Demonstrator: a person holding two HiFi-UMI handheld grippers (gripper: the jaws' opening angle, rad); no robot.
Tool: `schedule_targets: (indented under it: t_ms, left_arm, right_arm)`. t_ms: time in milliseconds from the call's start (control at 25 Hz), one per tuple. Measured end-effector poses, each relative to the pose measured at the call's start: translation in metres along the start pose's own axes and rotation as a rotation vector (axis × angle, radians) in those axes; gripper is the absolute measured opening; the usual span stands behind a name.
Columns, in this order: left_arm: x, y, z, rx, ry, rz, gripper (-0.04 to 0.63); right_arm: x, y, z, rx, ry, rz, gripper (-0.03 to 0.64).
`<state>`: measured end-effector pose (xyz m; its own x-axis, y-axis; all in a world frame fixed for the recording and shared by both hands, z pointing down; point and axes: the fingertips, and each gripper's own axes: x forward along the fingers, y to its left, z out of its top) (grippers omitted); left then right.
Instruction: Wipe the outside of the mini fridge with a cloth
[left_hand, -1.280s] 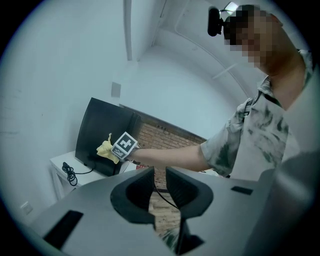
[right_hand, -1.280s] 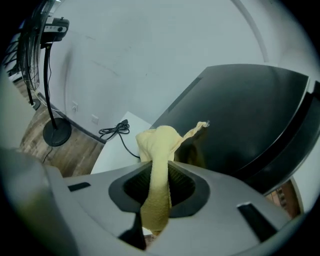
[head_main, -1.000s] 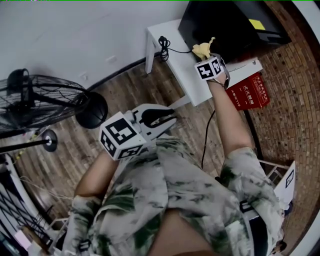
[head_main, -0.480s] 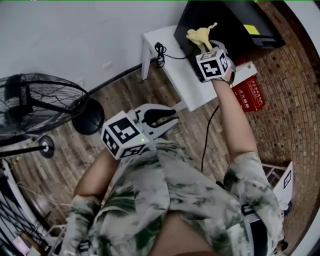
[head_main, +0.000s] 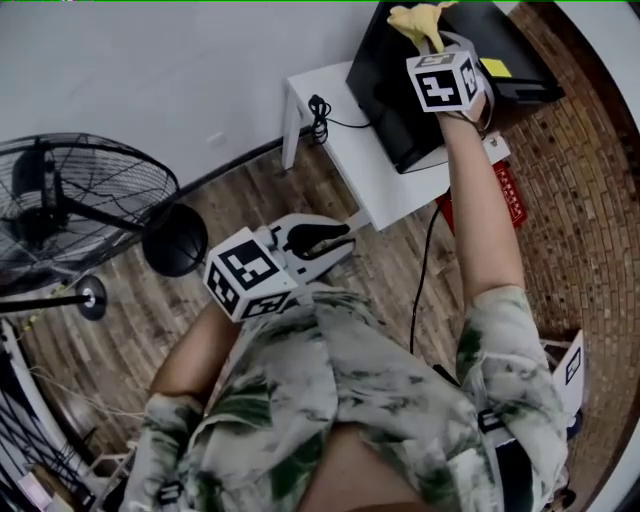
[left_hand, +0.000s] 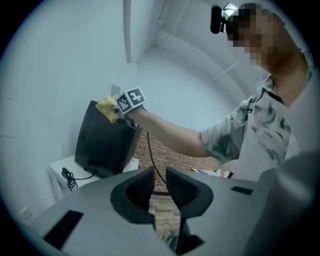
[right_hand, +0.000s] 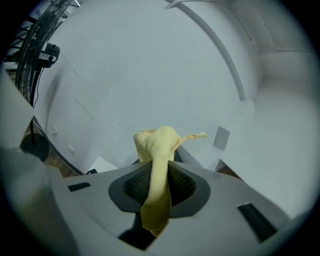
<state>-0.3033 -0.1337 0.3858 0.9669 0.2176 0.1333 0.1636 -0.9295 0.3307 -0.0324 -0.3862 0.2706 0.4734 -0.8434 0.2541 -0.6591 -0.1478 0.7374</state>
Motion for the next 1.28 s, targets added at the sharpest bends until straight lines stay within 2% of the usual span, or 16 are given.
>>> schedule_targets:
  t_ms: [160,400,800,1280]
  left_arm:
    - [-0.004,0.001,-0.005,-0.009,-0.006,0.023,0.08]
    - [-0.01,0.01,-0.006,-0.029,-0.013,0.05,0.08]
    - [-0.018,0.027,-0.01,-0.06,-0.023,0.083,0.08]
    - [-0.027,0.047,-0.019,-0.097,-0.017,0.123,0.08]
  right_arm:
    - [0.018,0.006,-0.018,-0.004,0.056,-0.008,0.089]
    - [0.04,0.036,-0.043,0.019,0.116,0.057,0.091]
    - [0.069,0.08,-0.081,0.007,0.194,0.101,0.091]
    - [0.101,0.153,-0.138,0.022,0.293,0.211,0.091]
